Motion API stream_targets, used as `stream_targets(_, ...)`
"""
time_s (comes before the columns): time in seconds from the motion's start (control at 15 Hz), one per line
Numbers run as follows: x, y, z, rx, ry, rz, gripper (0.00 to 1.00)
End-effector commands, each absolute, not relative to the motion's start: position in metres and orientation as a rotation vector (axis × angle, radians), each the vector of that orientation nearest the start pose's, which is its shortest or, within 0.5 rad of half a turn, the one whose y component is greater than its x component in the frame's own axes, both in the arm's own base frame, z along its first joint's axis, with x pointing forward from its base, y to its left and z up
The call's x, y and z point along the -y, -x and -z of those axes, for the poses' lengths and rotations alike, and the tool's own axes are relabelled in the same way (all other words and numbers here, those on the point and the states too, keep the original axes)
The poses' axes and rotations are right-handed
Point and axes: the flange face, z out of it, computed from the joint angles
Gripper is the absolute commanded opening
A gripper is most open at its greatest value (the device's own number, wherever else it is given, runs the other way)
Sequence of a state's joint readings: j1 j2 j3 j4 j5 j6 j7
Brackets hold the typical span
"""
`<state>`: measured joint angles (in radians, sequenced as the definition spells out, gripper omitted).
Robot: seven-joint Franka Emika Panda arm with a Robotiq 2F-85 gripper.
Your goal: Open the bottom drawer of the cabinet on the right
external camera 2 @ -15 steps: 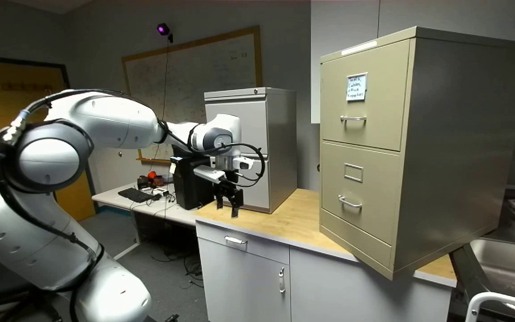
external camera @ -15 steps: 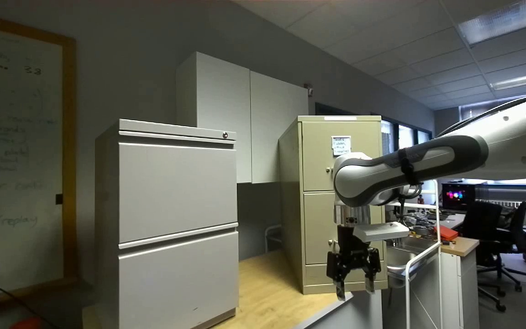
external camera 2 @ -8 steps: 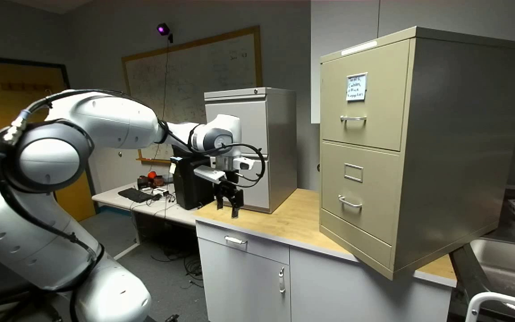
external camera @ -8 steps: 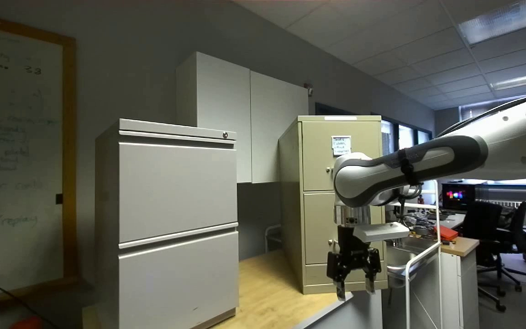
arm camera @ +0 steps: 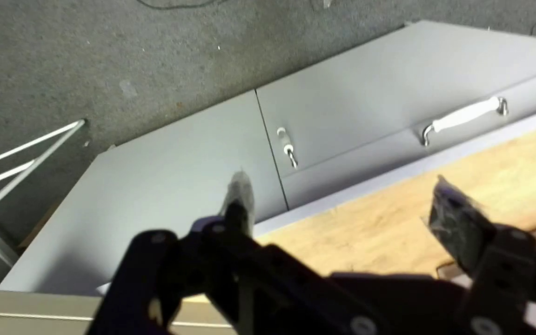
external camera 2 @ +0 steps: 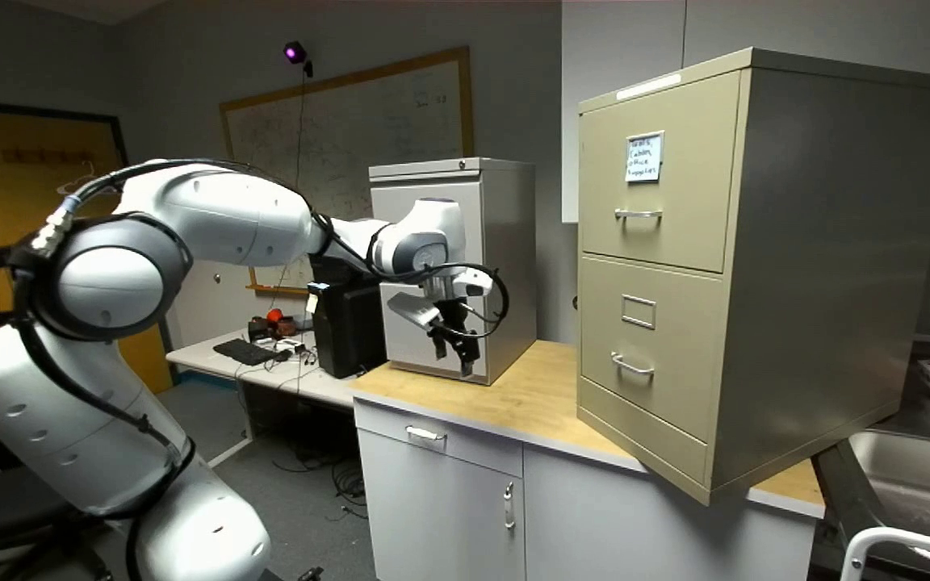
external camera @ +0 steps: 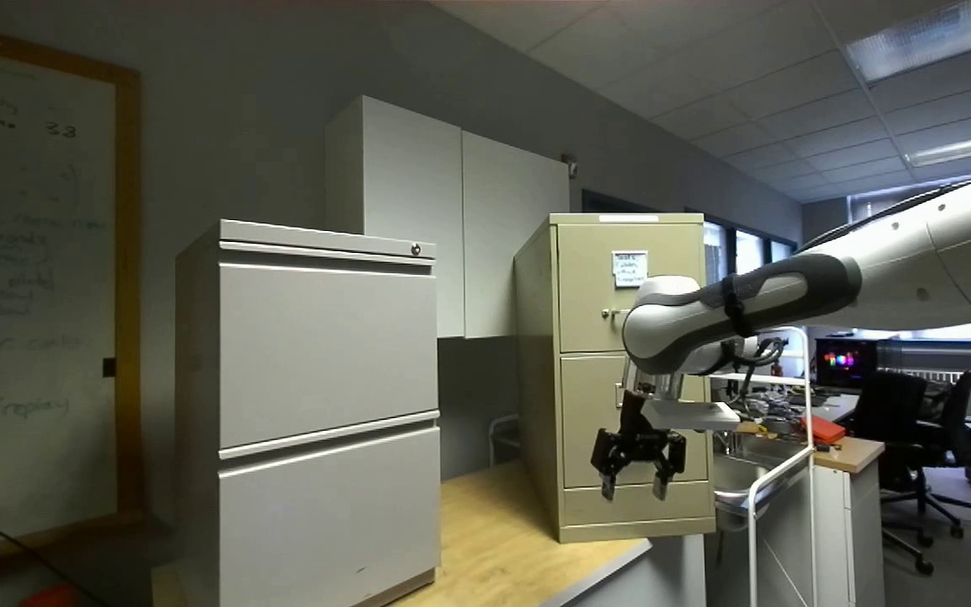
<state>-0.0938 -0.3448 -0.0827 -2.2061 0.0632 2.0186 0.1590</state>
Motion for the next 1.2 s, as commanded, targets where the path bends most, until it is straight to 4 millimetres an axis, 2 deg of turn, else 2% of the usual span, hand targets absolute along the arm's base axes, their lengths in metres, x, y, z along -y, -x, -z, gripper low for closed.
stream_targets(0.0,0.123,-0.494,-0.552,-0.653,2.905,0.393,1.0)
stream_targets(0.27,0.173,-0.519,-0.555,-0.785,2.776,0.537,1.0)
stream_targets(0.73,0.281,-0.542,-0.547,-1.007,2.491,0.68,1.0)
stream_targets(0.93,0.325,-0.547,-0.537,-1.077,2.4,0.706,1.0)
stream_targets(1.13,0.355,-0.555,-0.521,-1.122,2.317,0.71,1.0)
